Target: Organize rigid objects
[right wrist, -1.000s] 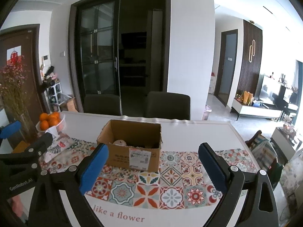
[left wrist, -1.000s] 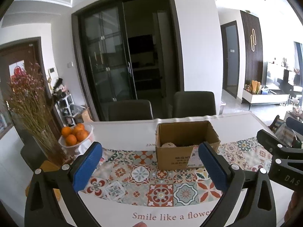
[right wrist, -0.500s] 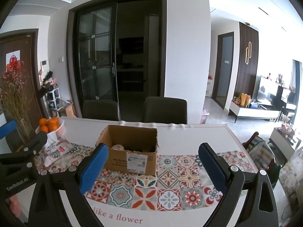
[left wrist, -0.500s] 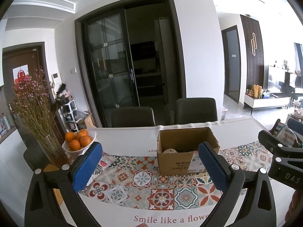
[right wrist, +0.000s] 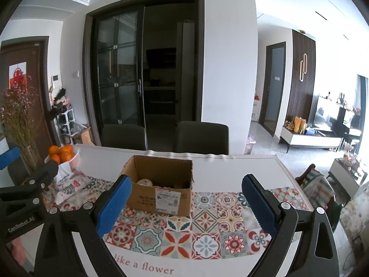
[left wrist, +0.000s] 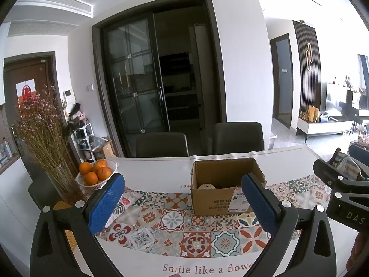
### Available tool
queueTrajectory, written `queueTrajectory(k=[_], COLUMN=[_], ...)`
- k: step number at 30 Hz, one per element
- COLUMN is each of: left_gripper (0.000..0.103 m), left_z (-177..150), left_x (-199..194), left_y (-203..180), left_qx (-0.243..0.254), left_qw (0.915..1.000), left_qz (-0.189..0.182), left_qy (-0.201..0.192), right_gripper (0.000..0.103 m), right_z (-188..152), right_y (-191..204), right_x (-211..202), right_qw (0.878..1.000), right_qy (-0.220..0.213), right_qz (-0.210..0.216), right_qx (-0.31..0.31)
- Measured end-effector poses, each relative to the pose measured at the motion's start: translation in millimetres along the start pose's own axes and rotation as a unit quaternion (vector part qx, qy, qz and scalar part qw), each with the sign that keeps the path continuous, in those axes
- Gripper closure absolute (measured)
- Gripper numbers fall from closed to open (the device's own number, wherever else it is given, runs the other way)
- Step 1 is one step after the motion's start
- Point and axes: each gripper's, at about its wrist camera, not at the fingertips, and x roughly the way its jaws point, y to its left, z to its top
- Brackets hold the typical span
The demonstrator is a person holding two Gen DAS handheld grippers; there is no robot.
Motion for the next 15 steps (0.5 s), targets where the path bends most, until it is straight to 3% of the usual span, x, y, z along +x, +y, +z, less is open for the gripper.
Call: queueTrajectory(k=[15], left_gripper=[0.0], left_z=[1.2], left_x=[0.5], left_y=[0.5], left_qx=[-0.002], left_qw=[1.0], left_qz=[-0.001], left_qy=[0.001], right_gripper=[0.006], right_z=[0.8], right_y=[1.0], right_x=[0.8], right_qw=[1.0], right_qy=[0.001], right_qz=[0.002], right_qx=[-0.001])
